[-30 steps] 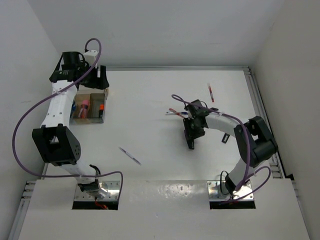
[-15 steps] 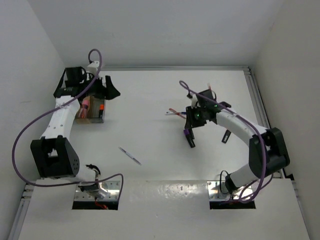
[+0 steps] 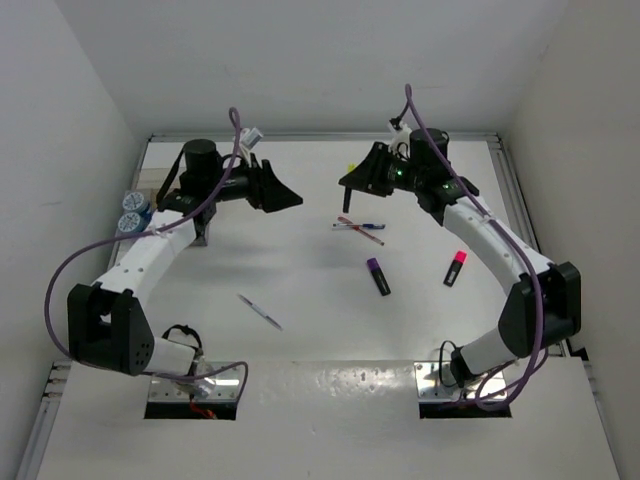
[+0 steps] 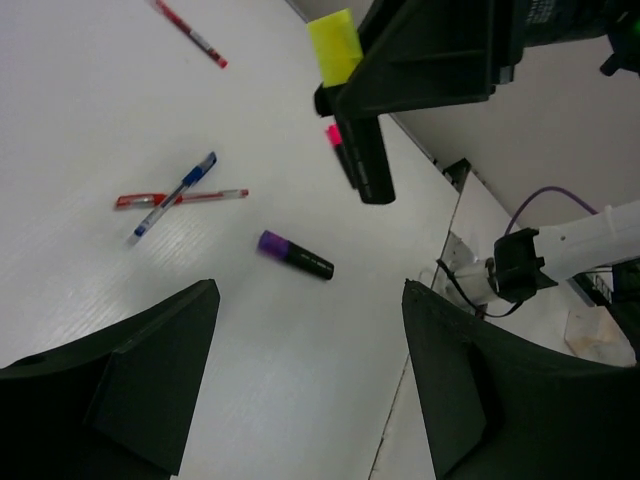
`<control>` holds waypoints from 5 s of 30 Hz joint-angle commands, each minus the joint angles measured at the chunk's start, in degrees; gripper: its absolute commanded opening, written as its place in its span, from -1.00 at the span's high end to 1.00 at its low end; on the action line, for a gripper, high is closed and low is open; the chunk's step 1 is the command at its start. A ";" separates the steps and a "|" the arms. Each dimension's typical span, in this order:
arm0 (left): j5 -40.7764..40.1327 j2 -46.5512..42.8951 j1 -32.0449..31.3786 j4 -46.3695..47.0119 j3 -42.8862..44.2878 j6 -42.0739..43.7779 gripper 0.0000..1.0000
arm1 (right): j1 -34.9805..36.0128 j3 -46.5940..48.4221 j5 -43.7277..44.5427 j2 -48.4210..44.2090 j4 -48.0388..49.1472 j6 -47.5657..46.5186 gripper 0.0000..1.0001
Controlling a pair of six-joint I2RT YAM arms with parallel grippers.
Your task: Sort the stationery into containers
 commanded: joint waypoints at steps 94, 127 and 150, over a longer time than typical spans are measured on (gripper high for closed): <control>-49.65 19.58 22.12 -27.29 13.99 29.39 0.75 | 1.72 -16.73 20.10 3.12 -17.72 -30.02 -0.09; -19.44 0.96 18.79 -12.88 6.26 29.04 -0.51 | 8.23 -7.61 26.54 17.37 -21.41 -34.43 0.97; -15.99 -0.19 -9.69 -5.23 3.09 12.26 -0.60 | 10.60 12.62 18.87 6.99 -10.07 3.72 1.00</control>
